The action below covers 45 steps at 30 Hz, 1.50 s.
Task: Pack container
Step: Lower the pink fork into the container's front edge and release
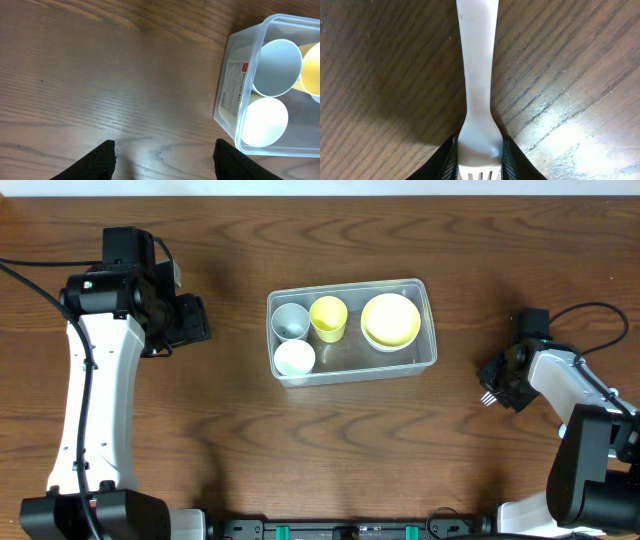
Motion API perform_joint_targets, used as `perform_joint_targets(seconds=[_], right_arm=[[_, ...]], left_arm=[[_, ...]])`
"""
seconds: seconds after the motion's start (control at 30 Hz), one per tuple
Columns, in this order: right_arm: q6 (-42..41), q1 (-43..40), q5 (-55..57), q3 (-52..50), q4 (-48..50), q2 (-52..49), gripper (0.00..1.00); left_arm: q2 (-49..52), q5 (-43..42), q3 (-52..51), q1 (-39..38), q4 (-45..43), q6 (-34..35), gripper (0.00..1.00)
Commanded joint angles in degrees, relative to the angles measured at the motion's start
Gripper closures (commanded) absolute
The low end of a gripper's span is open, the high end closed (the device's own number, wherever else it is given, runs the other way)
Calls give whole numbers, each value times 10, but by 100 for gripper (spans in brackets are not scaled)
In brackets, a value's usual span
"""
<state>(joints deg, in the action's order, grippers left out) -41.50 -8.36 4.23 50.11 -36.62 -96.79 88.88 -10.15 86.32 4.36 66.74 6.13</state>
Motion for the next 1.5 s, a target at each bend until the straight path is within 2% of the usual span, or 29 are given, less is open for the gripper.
perform_joint_targets(seconds=[0.0, 0.2, 0.3, 0.43, 0.6, 0.9, 1.0, 1.47], right_arm=[[27, 5, -33, 19, -9, -13, 99], [168, 48, -23, 158, -67, 41, 99], [306, 91, -28, 231, -72, 70, 99], [553, 166, -78, 298, -101, 89, 99], [786, 258, -90, 304, -110, 91, 99], [1032, 357, -114, 304, -133, 53, 99], [1060, 365, -114, 304, -151, 31, 99], [1036, 364, -113, 304, -184, -89, 99]], left_arm=[[4, 1, -1, 2, 2, -5, 37], [4, 1, -1, 2, 2, -5, 37], [4, 1, -1, 2, 2, -5, 37], [4, 1, -1, 2, 2, -5, 36], [4, 1, -1, 2, 2, -5, 37], [4, 1, -1, 2, 0, -5, 37], [4, 1, -1, 2, 0, -5, 37], [4, 1, -1, 2, 0, -5, 36]])
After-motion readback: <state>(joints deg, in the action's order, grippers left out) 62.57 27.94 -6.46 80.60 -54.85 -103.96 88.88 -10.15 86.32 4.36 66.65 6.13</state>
